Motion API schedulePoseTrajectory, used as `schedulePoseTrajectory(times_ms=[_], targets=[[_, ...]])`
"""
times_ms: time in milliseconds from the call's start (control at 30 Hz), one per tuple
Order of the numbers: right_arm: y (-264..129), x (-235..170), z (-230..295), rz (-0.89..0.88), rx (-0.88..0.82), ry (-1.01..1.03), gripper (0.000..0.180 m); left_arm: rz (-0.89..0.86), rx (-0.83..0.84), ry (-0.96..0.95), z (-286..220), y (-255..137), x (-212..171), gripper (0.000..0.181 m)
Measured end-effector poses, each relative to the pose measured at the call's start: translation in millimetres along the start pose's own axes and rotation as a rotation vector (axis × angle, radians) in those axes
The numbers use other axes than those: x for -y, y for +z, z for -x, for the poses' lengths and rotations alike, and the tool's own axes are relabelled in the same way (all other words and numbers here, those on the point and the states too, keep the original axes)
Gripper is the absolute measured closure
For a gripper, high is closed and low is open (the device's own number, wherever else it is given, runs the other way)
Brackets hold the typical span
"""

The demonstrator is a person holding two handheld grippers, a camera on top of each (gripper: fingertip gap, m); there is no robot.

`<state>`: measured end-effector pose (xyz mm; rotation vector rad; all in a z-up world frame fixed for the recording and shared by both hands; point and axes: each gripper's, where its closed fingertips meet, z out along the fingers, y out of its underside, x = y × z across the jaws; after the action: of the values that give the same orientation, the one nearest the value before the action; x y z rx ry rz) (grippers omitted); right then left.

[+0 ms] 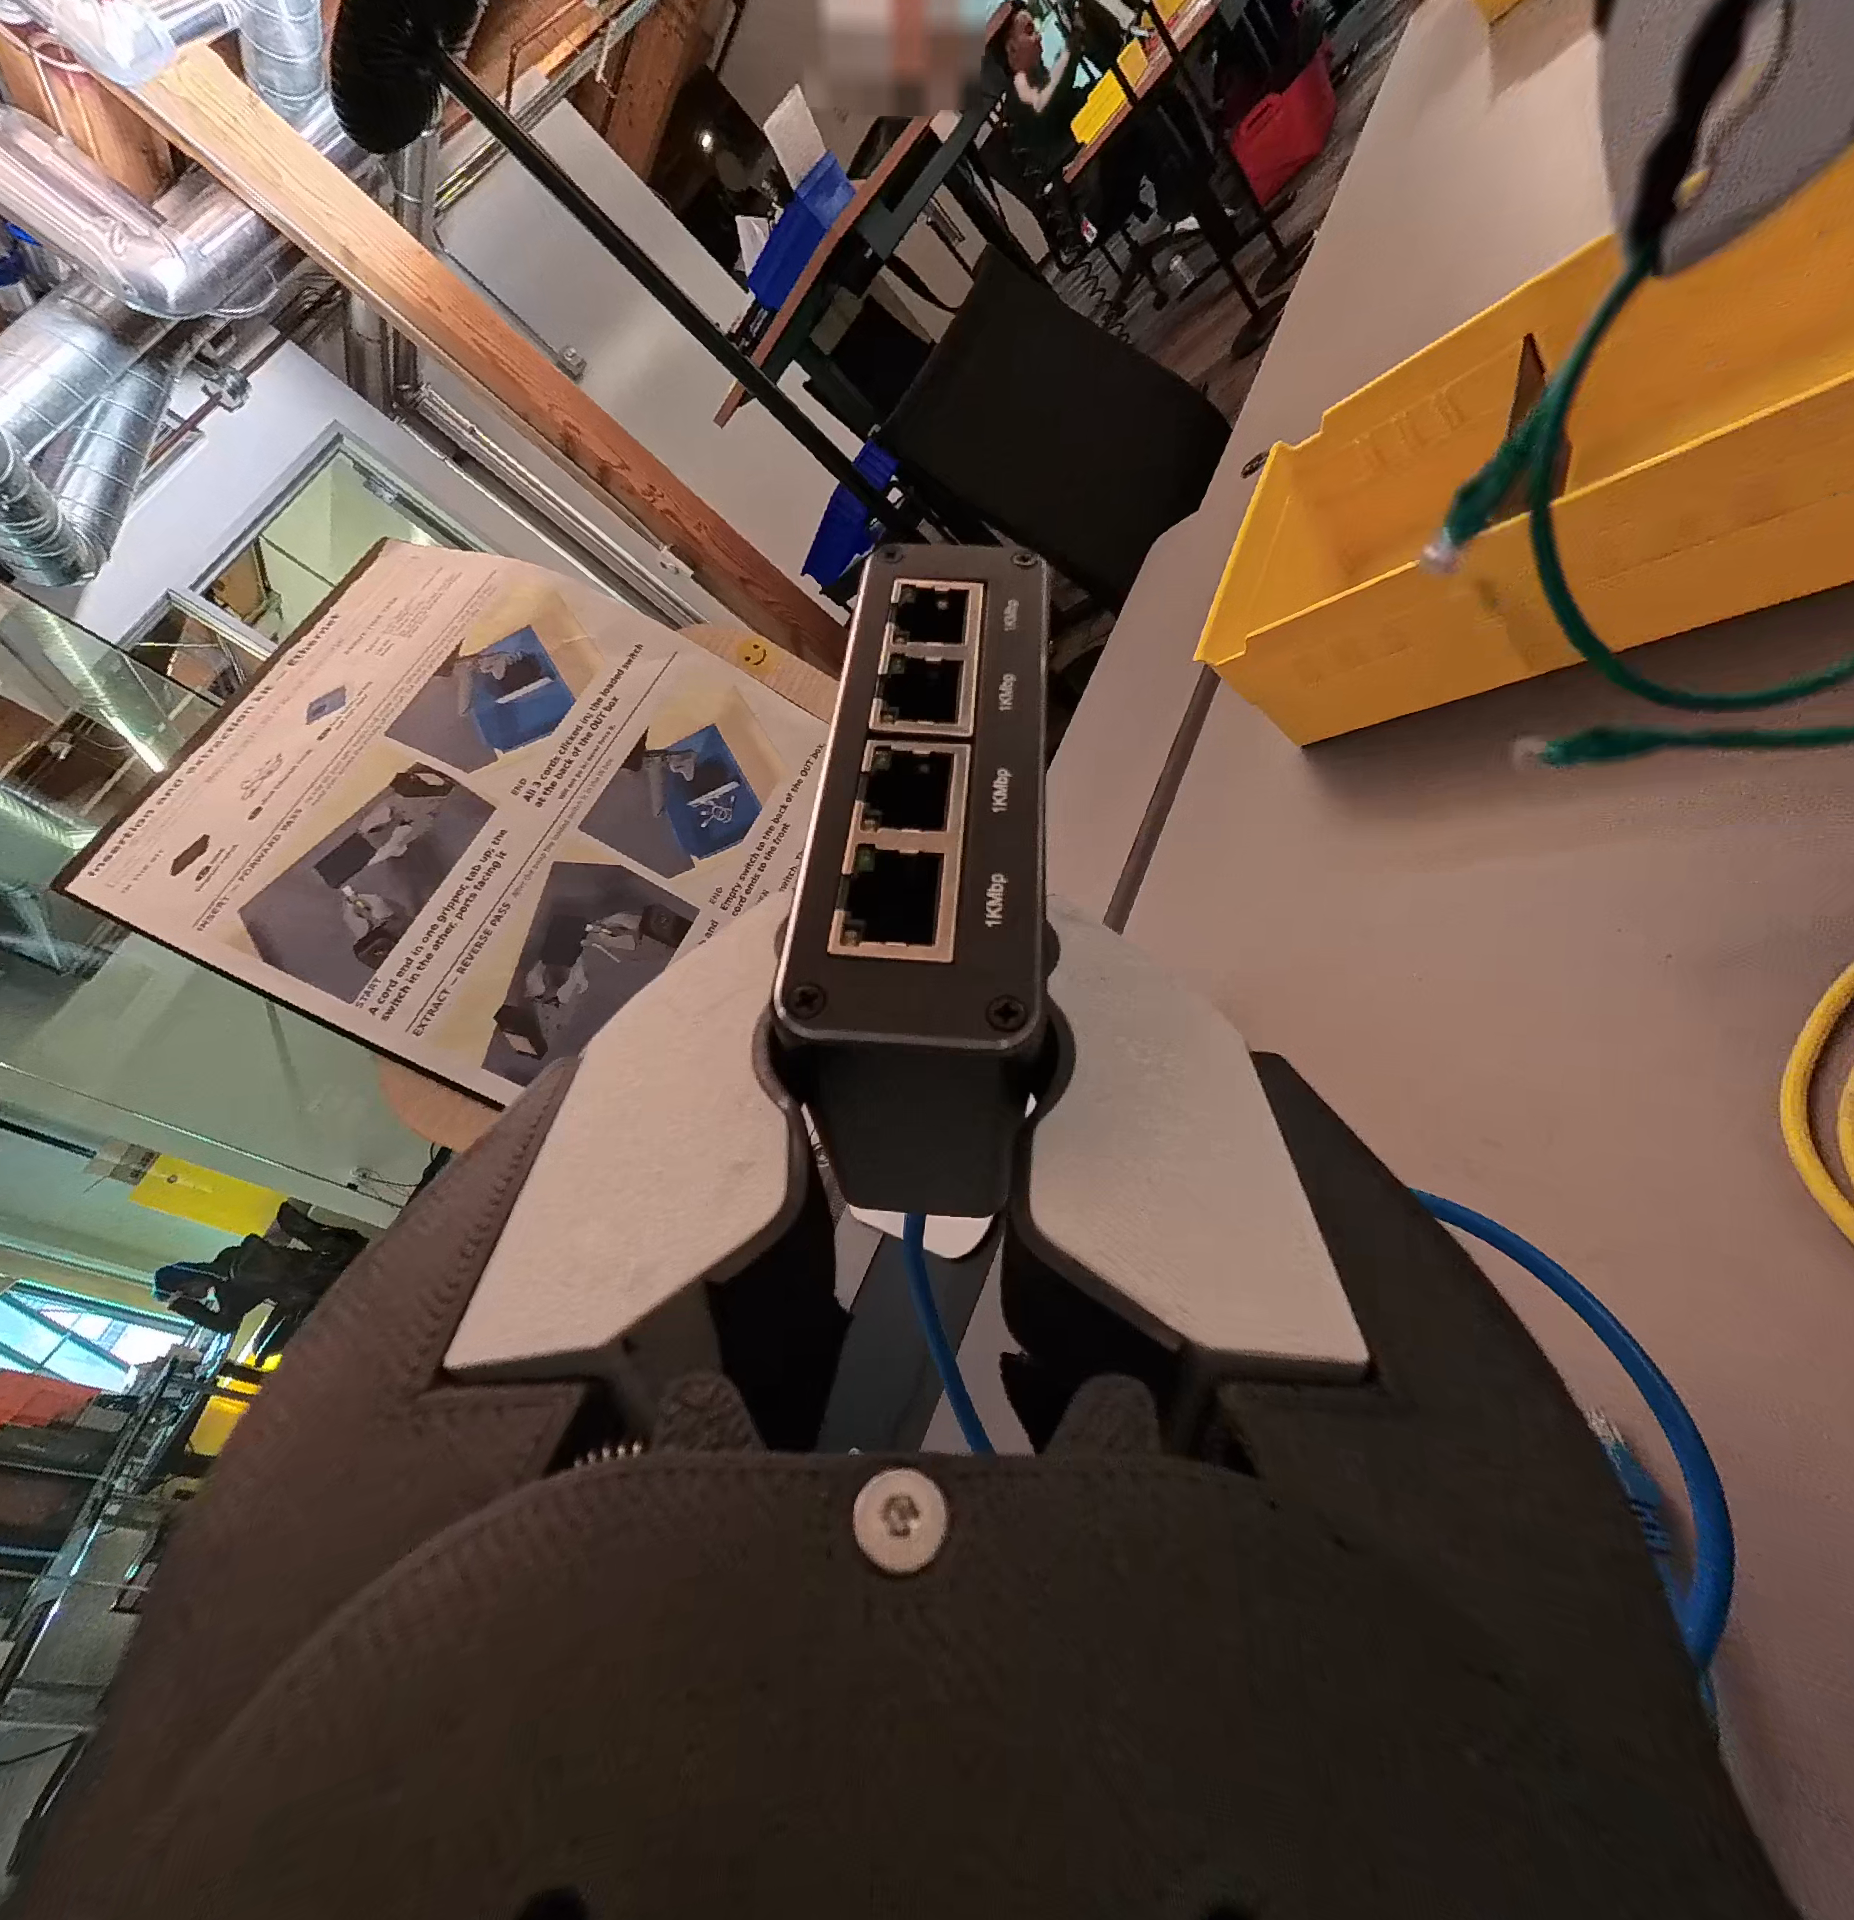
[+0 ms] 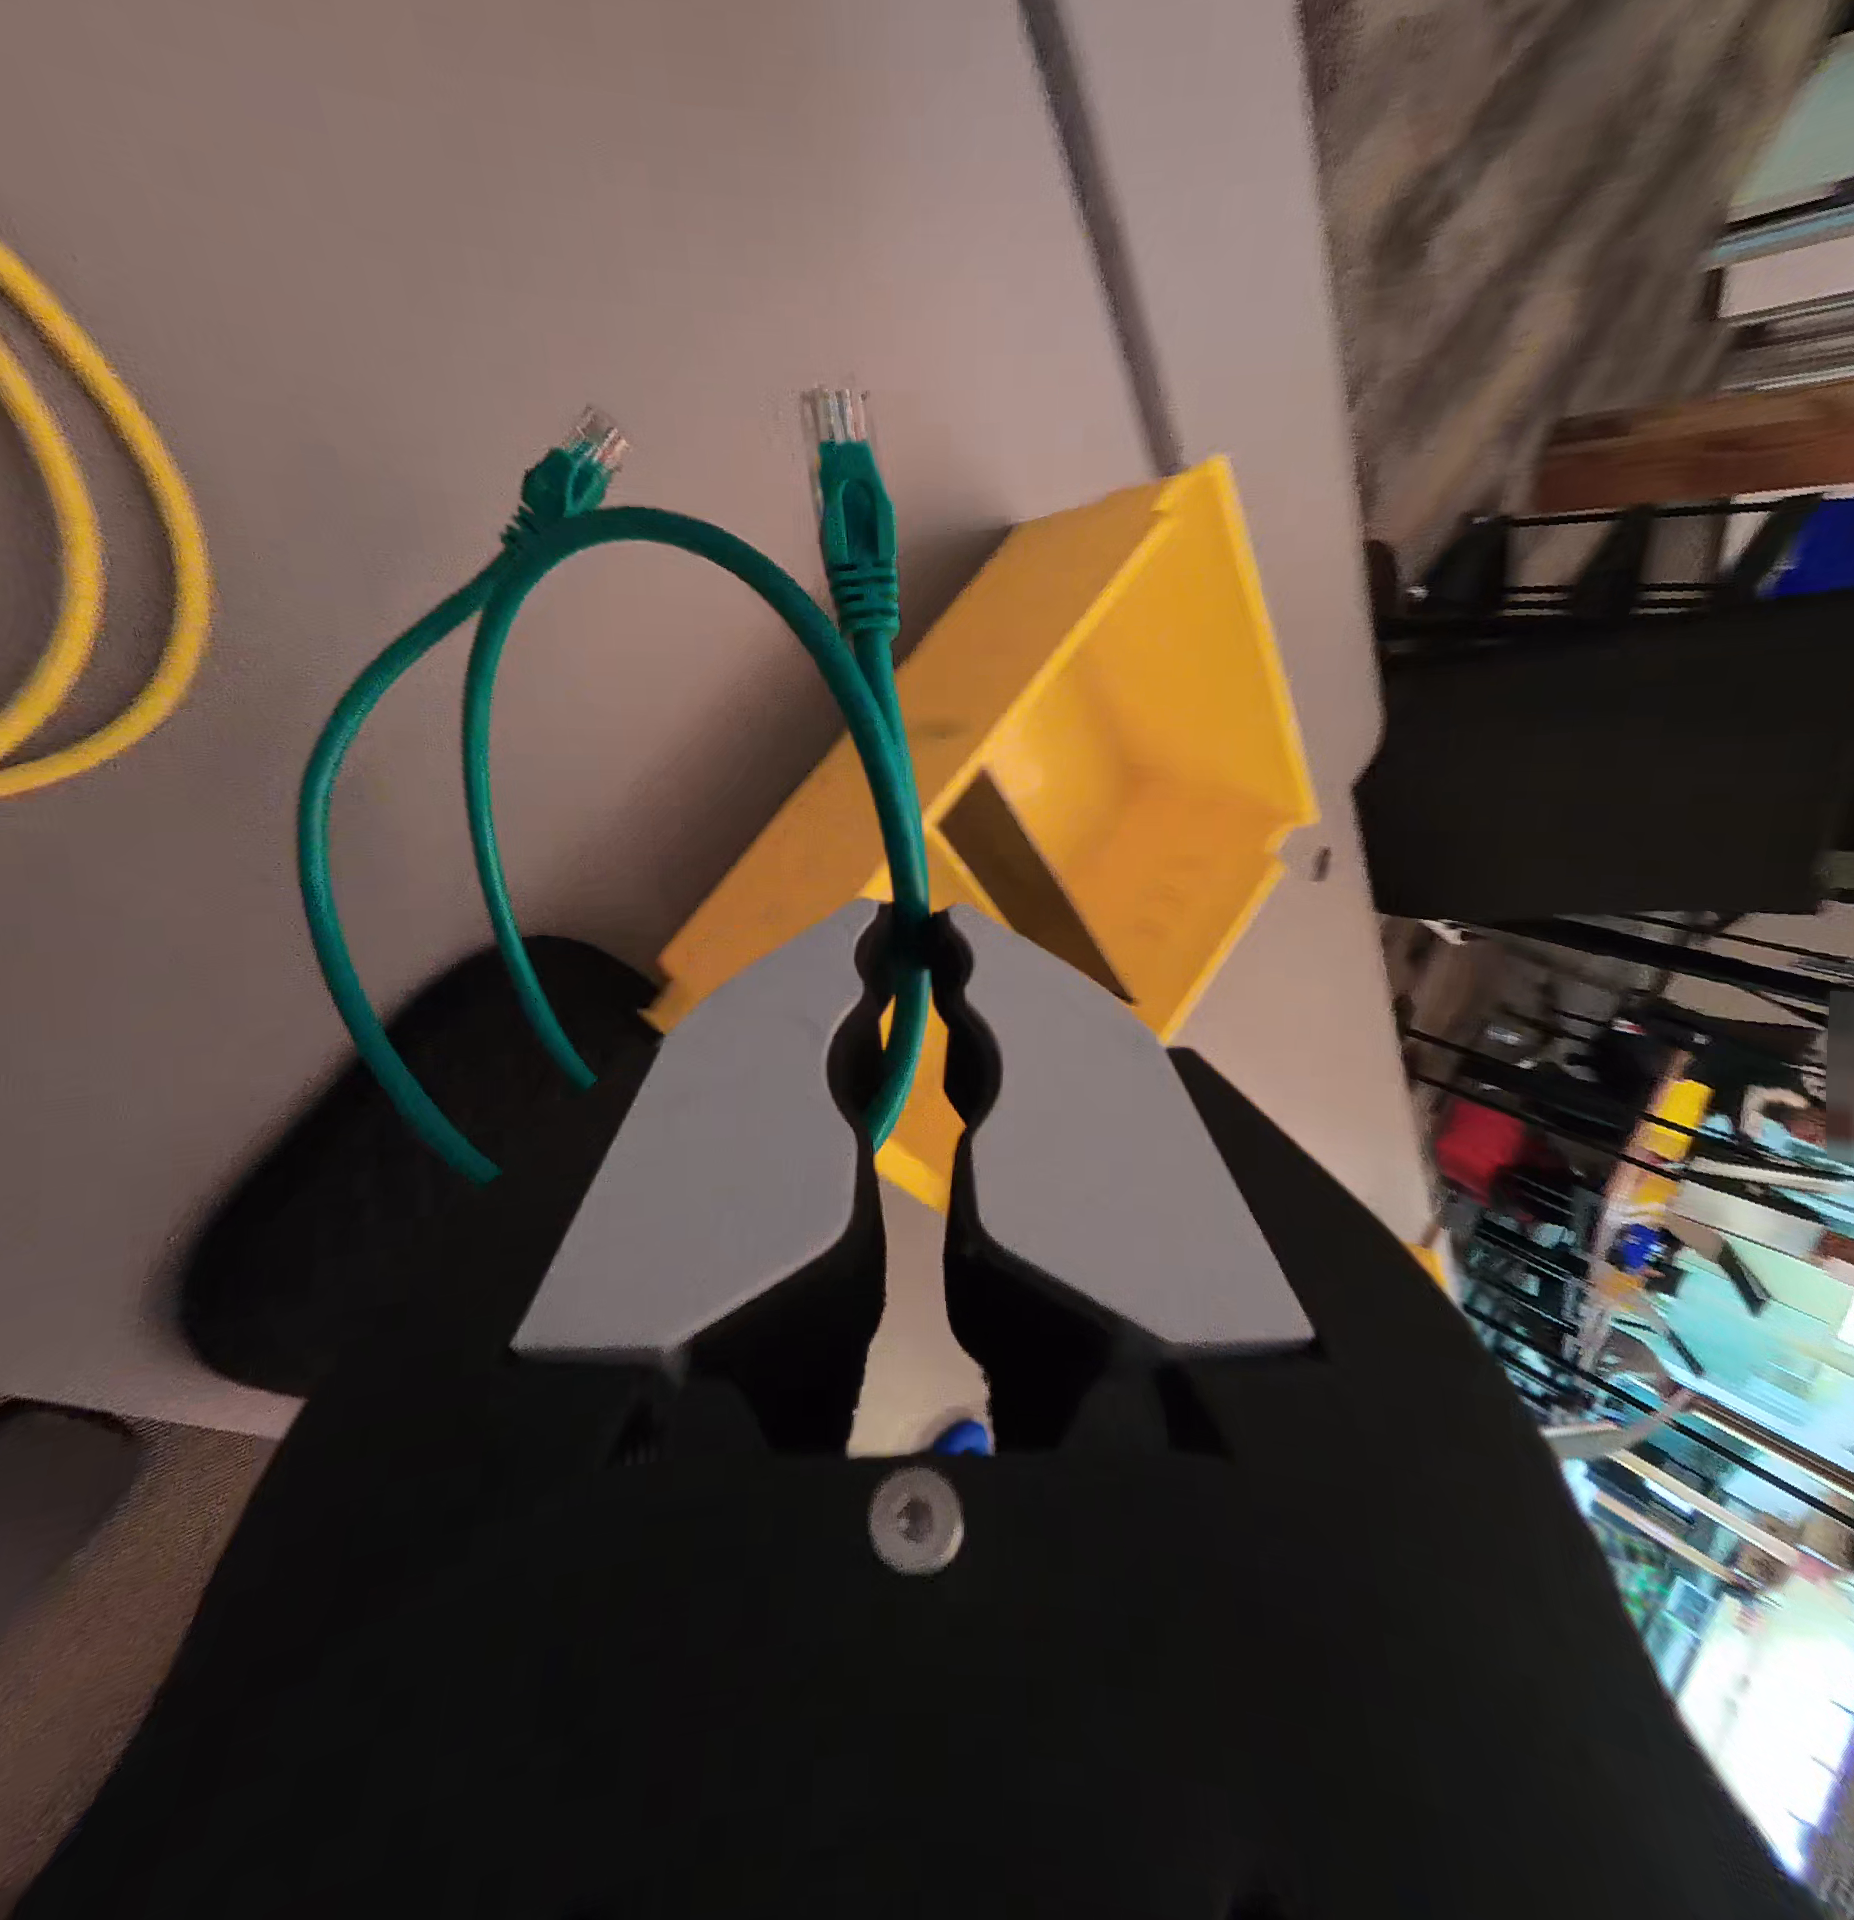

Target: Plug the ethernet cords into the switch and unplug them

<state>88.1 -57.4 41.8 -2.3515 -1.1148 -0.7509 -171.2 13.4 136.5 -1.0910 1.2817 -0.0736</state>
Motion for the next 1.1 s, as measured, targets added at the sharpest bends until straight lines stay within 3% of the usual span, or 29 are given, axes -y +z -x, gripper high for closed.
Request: schedulePoseTrajectory(times_ms=[33, 267, 467, 733, 967, 1100], targets=[[-7, 1, -13, -0.01, -0.02, 0.003, 0.173, 0.001, 0.001, 0.0, 0, 0, 0, 0.144], [-29, -22, -112, -0.085, -0.113, 0.135, 0.173, 0.005, 0.011, -0.004, 4, -3, -2, 0.144], [9, -69, -144, -0.117, -0.13, -0.025, 0.173, 0.012, 0.005, -0.006, 3, -1, -5, 0.145], [123, -128, -87, -0.128, 0.079, -0.202, 0.173, 0.034, -0.02, 0.008, -7, 10, -8, 0.145], [187, -127, -51, -0.133, 0.142, -0.24, 0.17, 0.062, -0.054, 0.019, -18, 23, -14, 0.145], [207, -125, -46, -0.046, 0.126, -0.245, 0.155, 0.072, -0.066, 0.021, -22, 26, -16, 0.145]])
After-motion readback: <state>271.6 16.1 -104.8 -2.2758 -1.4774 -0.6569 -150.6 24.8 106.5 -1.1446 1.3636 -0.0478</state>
